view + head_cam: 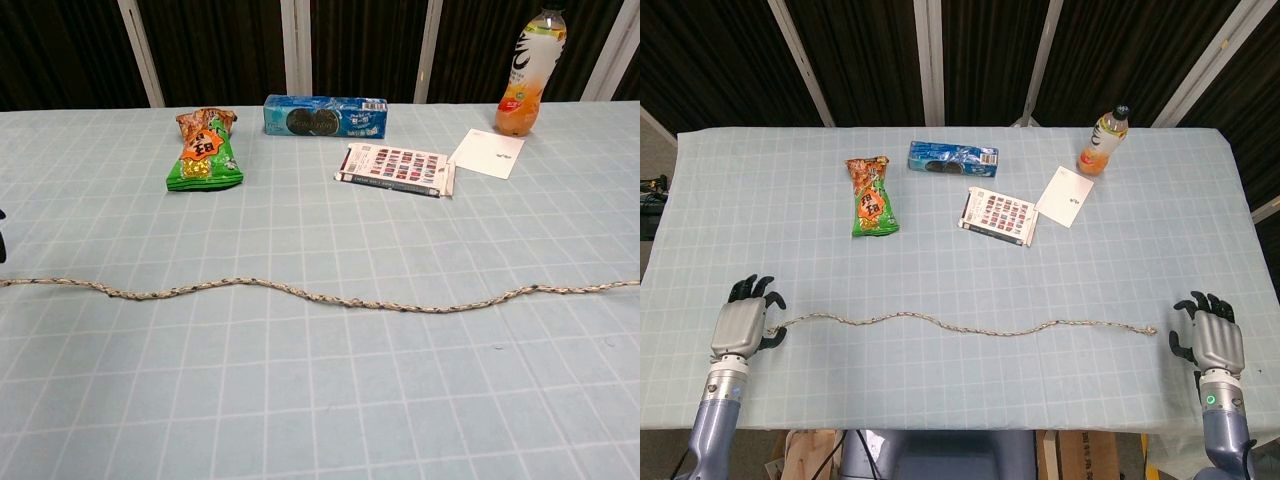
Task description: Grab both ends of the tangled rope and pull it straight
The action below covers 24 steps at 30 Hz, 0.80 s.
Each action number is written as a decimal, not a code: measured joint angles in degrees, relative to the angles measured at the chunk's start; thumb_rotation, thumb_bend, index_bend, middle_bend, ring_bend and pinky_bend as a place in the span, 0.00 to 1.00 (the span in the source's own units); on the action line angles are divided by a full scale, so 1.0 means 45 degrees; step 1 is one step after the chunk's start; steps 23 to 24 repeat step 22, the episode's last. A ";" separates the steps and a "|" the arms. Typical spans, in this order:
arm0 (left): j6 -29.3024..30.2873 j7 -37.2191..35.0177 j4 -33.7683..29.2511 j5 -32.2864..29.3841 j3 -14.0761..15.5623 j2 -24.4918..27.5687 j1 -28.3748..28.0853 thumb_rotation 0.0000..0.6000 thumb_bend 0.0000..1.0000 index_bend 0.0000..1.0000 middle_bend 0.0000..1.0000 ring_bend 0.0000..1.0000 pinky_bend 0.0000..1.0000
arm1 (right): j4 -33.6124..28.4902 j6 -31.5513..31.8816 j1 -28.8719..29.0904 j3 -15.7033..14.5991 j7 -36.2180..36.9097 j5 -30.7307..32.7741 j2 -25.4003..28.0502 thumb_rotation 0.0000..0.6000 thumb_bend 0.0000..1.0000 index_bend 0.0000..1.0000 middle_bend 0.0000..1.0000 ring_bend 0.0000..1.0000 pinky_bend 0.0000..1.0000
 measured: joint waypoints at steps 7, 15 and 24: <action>-0.0004 -0.0561 -0.0521 0.0286 0.0055 0.0599 0.0148 1.00 0.01 0.14 0.00 0.00 0.00 | -0.0589 0.0128 -0.0146 0.0031 0.0559 -0.0407 0.0451 1.00 0.43 0.00 0.00 0.00 0.00; 0.0745 -0.2479 -0.1096 0.2747 0.0259 0.1407 0.0725 1.00 0.01 0.11 0.00 0.00 0.00 | -0.0980 0.1321 -0.0676 -0.0222 0.1525 -0.2817 0.0920 1.00 0.41 0.00 0.00 0.00 0.00; 0.1799 -0.3585 -0.1058 0.5455 0.1077 0.2276 0.1506 1.00 0.01 0.06 0.00 0.00 0.00 | -0.0448 0.3549 -0.1464 -0.0872 0.2056 -0.5978 0.1063 1.00 0.41 0.00 0.00 0.00 0.00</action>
